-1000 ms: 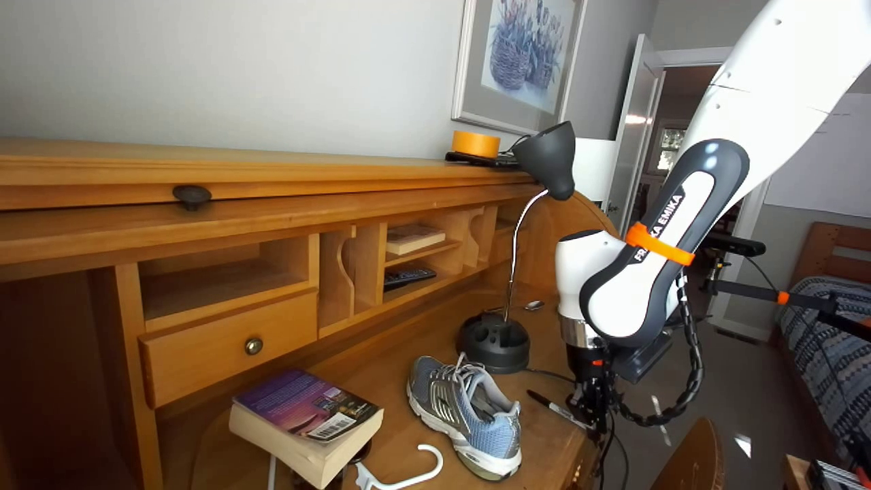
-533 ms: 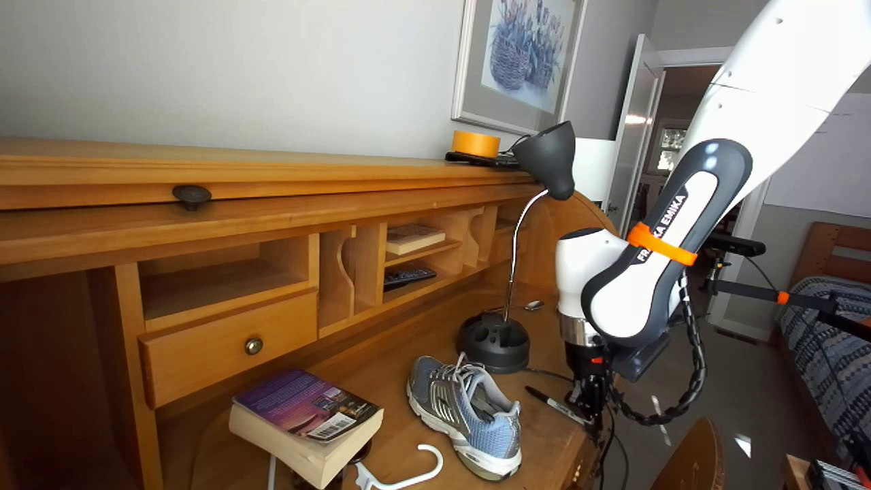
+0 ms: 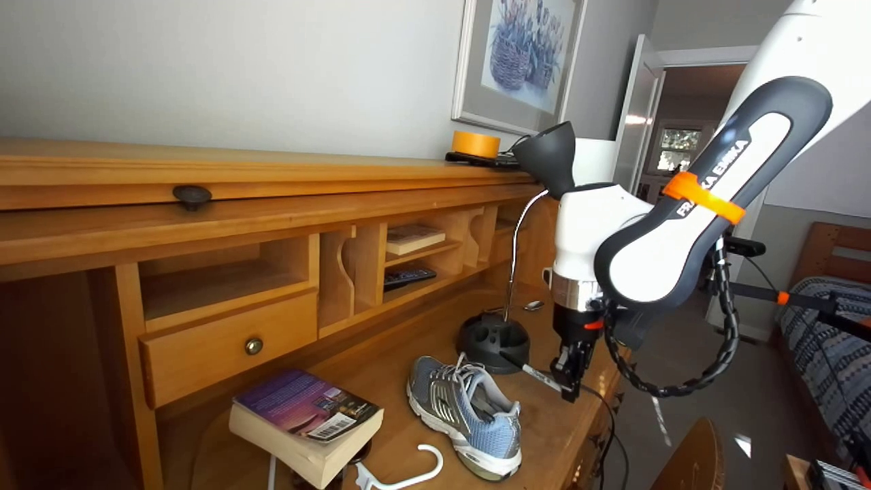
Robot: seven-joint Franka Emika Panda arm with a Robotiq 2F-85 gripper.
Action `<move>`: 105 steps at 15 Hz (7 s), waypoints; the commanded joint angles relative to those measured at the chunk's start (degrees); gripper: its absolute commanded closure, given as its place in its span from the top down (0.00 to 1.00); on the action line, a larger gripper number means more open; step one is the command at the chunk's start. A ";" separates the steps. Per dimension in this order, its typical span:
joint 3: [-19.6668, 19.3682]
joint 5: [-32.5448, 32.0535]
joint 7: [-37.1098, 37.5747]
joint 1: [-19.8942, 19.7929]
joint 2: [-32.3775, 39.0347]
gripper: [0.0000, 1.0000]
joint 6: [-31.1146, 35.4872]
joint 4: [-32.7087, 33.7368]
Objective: Take the marker out of the sneaker and put it on the shelf.
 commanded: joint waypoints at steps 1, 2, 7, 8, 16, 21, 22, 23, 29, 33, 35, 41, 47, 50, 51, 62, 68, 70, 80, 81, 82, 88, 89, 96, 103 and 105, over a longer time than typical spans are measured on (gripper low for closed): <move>2.48 0.27 -2.02 -0.04 -7.72 0.03 -3.48 -1.68; 3.35 1.07 -2.66 0.00 -8.81 0.03 -4.46 -1.00; 6.38 3.19 -3.98 0.71 -9.60 0.03 -9.36 4.48; 6.84 3.32 -4.12 0.85 -8.70 0.03 -10.15 6.38; 8.96 2.55 -3.37 1.78 -0.58 0.03 -12.20 18.22; 8.86 0.99 -2.27 2.75 4.32 0.03 -11.37 22.96; 8.81 0.90 -2.19 2.92 5.20 0.03 -11.27 23.96; 8.73 0.74 -2.08 3.09 6.01 0.03 -11.27 24.96; 8.02 -1.40 -0.88 4.32 10.40 0.03 -9.28 29.06; 6.44 -6.39 1.81 6.29 12.50 0.03 -6.06 29.67; 5.71 -8.04 3.53 7.17 13.50 0.03 -5.33 30.56; 3.49 -10.46 10.16 9.99 15.99 0.03 -4.87 34.36; 1.91 -11.95 15.44 12.37 17.73 0.03 -4.66 36.64; 0.56 -14.71 18.12 13.98 18.13 0.03 -3.84 36.72; -0.24 -16.53 19.25 14.76 18.16 0.03 -2.83 36.36; -6.94 -37.19 31.79 20.52 19.14 0.03 2.73 35.93; -4.87 -47.61 38.86 19.99 19.30 0.03 1.31 37.21; -6.34 -48.57 40.03 21.79 19.59 0.03 1.64 37.54; -7.35 -50.12 44.17 23.69 20.01 0.03 1.26 40.30; -7.72 -50.64 44.97 23.96 20.14 0.03 1.38 40.64; -7.95 -50.89 45.35 24.14 20.27 0.03 1.39 40.96; -8.94 -53.60 48.24 25.13 21.25 0.03 2.01 42.08; -8.97 -54.09 48.55 25.28 21.51 0.03 1.94 42.39; -10.74 -62.34 52.15 26.99 24.29 0.03 2.44 45.93; -12.26 -70.44 58.20 27.90 25.85 0.44 2.05 47.30; -12.53 -71.96 59.28 28.00 25.59 0.58 1.95 46.92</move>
